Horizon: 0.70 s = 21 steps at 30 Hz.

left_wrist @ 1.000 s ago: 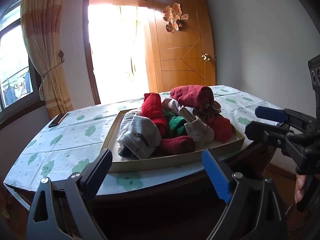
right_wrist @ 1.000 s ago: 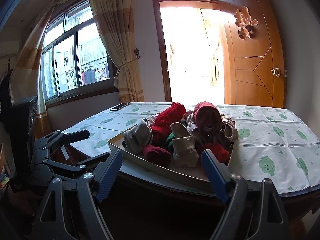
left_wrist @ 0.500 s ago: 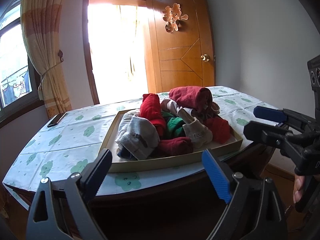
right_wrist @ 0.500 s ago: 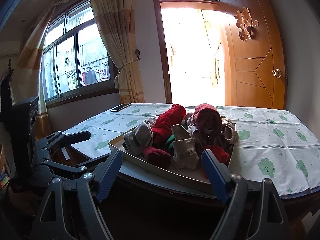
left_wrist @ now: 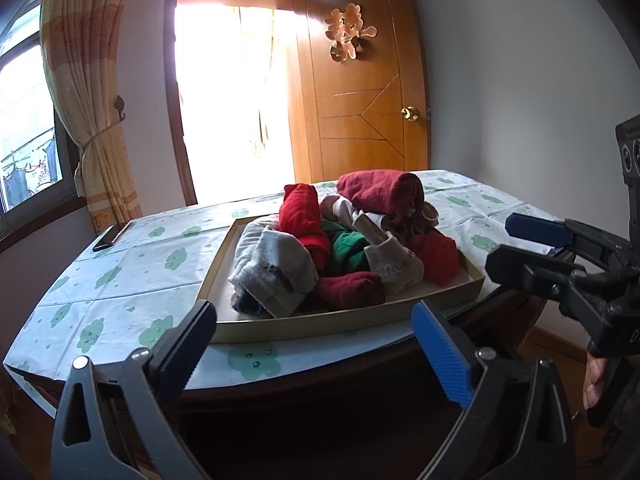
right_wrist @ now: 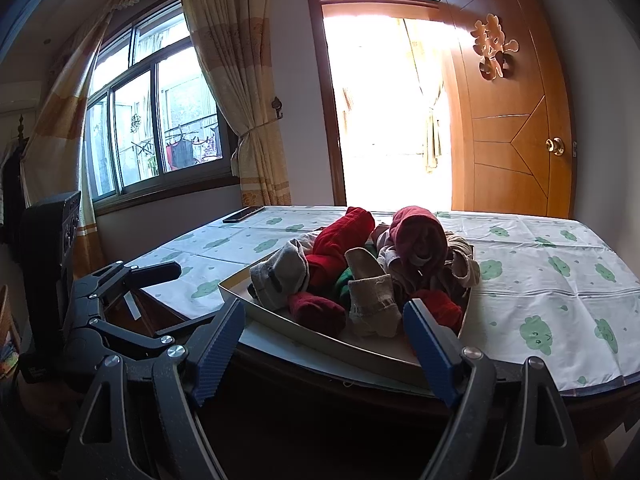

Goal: Take underwear out of drawer

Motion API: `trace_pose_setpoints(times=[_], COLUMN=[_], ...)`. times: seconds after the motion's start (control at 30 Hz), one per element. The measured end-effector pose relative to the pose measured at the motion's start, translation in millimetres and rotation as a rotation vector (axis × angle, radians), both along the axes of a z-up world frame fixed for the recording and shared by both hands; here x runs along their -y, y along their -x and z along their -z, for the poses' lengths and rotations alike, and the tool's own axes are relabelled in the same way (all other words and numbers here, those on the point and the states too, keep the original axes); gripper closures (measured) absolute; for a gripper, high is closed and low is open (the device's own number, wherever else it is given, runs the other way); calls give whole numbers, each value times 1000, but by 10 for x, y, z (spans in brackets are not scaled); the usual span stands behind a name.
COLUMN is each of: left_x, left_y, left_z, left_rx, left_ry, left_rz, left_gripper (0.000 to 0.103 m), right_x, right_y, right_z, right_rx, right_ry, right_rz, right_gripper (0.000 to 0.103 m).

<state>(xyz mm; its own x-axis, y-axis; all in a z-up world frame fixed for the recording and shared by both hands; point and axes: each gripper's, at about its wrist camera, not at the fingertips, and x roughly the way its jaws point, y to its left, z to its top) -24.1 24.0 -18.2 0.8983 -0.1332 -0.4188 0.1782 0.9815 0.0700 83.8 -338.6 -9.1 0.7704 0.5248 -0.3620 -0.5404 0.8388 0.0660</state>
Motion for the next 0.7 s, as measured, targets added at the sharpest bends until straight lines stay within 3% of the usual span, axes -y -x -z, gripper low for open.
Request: trace_pose_setpoints(times=[0.47, 0.7], left_x=[-62, -79], left_y=[-1, -43], left_z=[-5, 42], left_rx=[-28, -40], left_ry=[45, 31], left_rz=[-8, -41], left_gripper=[3, 0], right_x=[0, -5], right_y=[10, 8], right_z=[18, 53], right_rx=[-2, -12], right_ry=[0, 3], right_rz=[-3, -5], right_gripper=[20, 20])
